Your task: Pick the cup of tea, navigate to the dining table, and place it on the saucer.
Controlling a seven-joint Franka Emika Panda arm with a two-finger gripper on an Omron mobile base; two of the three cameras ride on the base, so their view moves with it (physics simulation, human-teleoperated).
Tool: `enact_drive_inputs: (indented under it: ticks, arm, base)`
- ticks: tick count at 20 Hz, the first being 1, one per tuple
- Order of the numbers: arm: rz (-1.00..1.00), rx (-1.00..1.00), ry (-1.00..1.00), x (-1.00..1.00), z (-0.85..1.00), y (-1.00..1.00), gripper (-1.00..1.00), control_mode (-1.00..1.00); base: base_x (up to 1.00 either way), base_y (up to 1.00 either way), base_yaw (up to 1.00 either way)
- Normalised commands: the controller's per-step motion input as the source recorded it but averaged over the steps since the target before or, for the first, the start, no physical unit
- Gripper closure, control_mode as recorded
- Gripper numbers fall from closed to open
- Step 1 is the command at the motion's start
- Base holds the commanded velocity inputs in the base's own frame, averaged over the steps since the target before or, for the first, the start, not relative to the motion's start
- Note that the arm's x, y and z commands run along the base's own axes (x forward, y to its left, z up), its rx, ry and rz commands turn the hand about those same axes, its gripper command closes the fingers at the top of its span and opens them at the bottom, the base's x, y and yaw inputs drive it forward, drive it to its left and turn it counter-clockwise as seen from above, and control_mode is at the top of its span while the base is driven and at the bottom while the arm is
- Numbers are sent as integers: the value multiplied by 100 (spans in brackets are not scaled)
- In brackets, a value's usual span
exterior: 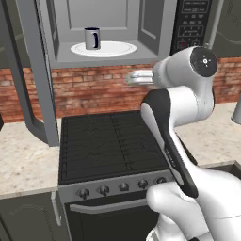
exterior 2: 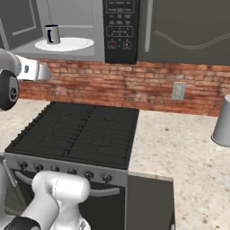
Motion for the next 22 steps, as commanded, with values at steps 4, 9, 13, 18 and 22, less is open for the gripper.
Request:
enact_drive_inputs:
  ticks: [4, 9, 13, 18, 22]
  arm:
    - [-1, 22, -39, 0, 93, 42, -100, -100]
    - [0, 26, -28, 0, 78, 17, -100, -100]
    - [15, 8, -6, 2, 53, 21, -100, -100]
    - [24, -13, 28, 27, 22, 7, -100, -100]
    - [9, -20, 41, 28, -1, 6, -100, -100]
  base:
    - [0, 0, 0]
    - [0, 0, 0]
    - [0, 0, 0]
    - [0, 0, 0]
    - [0, 0, 0]
